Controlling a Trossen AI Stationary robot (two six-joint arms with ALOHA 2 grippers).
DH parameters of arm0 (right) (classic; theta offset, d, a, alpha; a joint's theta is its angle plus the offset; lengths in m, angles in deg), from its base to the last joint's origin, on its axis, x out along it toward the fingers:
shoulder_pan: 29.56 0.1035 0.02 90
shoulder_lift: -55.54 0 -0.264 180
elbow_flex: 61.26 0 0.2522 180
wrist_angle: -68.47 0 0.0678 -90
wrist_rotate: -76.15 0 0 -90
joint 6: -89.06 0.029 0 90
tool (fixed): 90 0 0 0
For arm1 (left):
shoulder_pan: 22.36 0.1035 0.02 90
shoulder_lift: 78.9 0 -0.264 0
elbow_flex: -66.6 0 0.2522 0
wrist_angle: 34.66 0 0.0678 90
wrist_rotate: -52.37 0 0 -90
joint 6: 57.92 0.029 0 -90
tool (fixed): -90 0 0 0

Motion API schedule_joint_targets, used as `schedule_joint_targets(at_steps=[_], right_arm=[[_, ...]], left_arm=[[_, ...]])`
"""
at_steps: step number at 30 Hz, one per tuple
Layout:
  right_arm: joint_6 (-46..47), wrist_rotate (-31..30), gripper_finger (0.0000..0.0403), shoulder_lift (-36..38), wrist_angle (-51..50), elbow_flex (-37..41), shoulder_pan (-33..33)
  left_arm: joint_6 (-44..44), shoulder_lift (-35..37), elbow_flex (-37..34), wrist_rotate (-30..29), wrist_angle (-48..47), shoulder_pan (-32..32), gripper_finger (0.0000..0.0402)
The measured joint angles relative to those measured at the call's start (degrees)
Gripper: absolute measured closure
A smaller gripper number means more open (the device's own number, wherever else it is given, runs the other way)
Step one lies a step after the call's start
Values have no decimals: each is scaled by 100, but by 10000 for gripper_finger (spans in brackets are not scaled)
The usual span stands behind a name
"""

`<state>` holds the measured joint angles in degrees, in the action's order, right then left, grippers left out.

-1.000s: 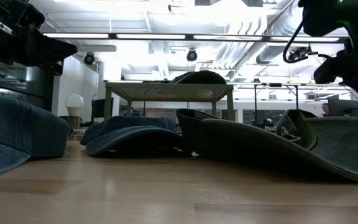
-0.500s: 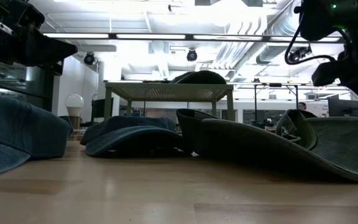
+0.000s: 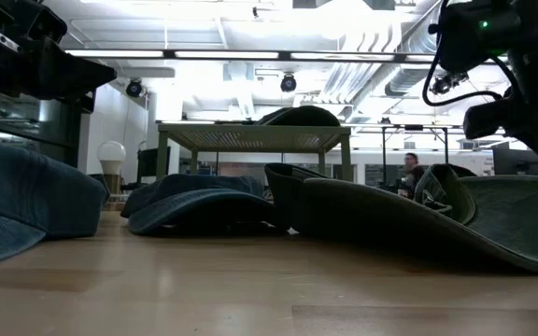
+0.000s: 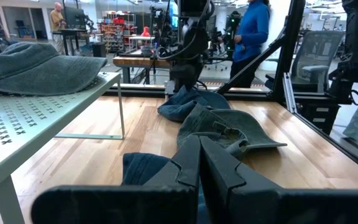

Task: Pick & Place hat
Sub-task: Put the right blue cap on the shelf

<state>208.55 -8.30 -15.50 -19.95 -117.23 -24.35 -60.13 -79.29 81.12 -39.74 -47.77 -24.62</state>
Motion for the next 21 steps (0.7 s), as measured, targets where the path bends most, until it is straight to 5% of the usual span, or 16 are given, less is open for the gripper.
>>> schedule_joint_targets(at_steps=[13,21], right_arm=[[19,297,199,-776,411,0,-116],[-302,188,199,-1179,1618,-2,-265]], left_arm=[[-1,-1,0,0,1,-1,396],[-1,0,0,0,0,-2,396]])
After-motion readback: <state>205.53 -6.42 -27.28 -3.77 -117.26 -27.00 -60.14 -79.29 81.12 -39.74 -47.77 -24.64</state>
